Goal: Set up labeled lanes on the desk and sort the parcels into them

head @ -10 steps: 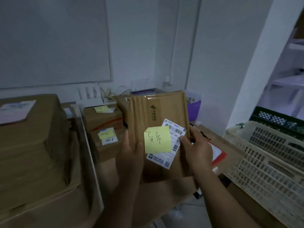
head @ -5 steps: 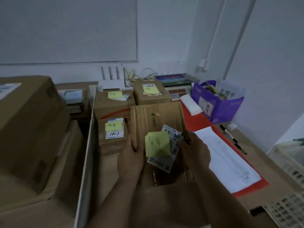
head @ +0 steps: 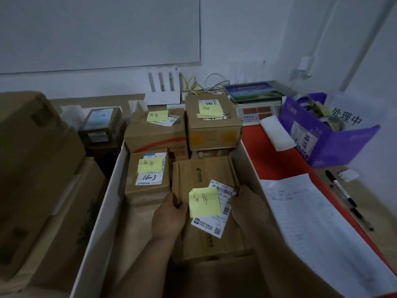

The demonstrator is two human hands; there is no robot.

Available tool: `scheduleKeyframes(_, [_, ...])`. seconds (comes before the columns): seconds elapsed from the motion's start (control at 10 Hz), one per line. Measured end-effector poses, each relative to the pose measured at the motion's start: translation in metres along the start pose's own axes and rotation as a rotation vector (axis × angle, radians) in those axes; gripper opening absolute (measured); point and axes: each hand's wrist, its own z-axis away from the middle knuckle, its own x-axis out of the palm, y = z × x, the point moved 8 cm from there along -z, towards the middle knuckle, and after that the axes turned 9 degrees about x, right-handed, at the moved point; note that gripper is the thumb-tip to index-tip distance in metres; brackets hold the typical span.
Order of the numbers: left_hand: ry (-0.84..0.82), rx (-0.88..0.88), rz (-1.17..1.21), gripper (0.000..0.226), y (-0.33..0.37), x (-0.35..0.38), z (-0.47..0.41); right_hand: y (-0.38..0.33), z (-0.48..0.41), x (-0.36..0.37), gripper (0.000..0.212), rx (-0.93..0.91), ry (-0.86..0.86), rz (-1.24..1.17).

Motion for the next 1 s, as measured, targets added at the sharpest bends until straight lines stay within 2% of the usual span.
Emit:
scheduleKeyframes(0.2, [0.028, -0.014, -0.043, 0.038, -0.008, 0.008, -0.027, -0.011, -0.025, 0.011, 0.022, 0.021, 0.007, 0.074])
scheduleKeyframes(0.3, [0.109, -0.038, -0.031, 0.038, -0.013, 0.009, -0.041, -0.019, -0.037, 0.01, 0.023, 0.008, 0.007, 0.053])
scheduleKeyframes(0.5, [0.245, -0.115, 0.06, 0.054, -0.025, 0.008, -0.054, -0.032, -0.055, 0.01, 0.024, -0.005, 0.019, 0.02])
scheduleKeyframes(0.7, [0.225, -0.113, 0.01, 0.054, -0.014, 0.0, -0.047, -0.035, -0.053, 0.01, 0.022, -0.012, 0.018, 0.013])
scheduleKeyframes(0.9, [0.247, -0.009, 0.056, 0.048, -0.011, -0.032, -0.022, -0.058, -0.008, -0.011, 0.034, -0.169, 0.085, 0.02])
scheduleKeyframes(1.0, [0.247, 0.077, 0.034, 0.047, -0.002, -0.057, -0.005, -0.082, 0.035, -0.029, 0.022, -0.309, 0.199, -0.021])
